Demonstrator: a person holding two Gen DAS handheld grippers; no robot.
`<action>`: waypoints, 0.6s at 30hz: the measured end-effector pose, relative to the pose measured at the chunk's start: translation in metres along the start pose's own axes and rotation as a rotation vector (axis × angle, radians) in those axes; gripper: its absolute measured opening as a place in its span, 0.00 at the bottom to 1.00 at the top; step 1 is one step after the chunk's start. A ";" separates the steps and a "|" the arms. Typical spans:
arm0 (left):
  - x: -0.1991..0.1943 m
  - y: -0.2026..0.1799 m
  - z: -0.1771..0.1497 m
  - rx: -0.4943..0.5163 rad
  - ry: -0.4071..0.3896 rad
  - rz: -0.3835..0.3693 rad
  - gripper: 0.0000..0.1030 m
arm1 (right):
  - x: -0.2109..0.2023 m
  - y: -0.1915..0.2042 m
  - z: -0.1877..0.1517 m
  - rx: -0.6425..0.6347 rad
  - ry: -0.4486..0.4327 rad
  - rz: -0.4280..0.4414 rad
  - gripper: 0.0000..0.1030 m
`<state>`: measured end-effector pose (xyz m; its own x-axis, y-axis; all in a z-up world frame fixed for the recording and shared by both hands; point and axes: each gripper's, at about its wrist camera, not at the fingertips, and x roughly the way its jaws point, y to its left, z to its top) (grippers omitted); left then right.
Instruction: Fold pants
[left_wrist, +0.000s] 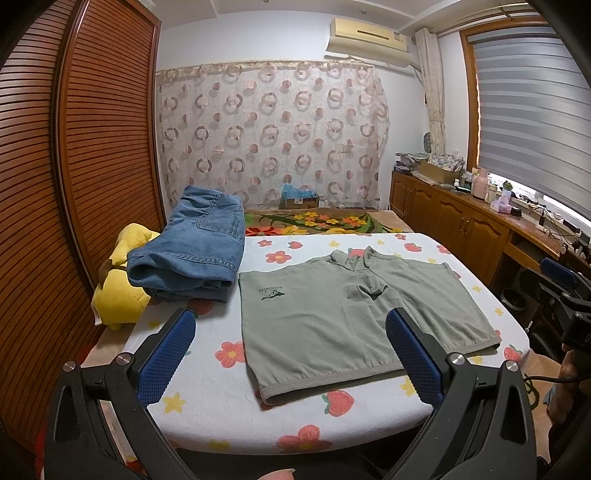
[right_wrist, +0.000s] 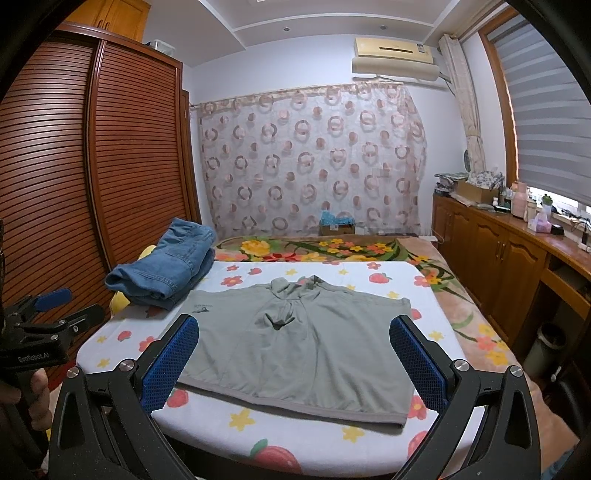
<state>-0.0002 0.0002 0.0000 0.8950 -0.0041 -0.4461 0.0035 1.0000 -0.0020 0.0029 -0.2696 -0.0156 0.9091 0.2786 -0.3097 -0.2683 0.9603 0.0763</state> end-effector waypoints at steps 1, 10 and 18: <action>0.000 0.000 0.000 -0.001 0.000 0.000 1.00 | 0.000 0.000 0.000 0.000 0.000 0.000 1.00; 0.001 -0.002 0.000 0.000 -0.008 -0.002 1.00 | 0.000 0.001 0.001 -0.003 -0.007 0.002 1.00; -0.004 -0.001 0.006 -0.002 -0.010 -0.001 1.00 | 0.000 0.002 0.000 0.002 -0.005 0.004 1.00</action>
<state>-0.0011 -0.0010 0.0066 0.8993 -0.0048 -0.4374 0.0034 1.0000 -0.0040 0.0022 -0.2681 -0.0150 0.9097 0.2823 -0.3047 -0.2710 0.9593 0.0797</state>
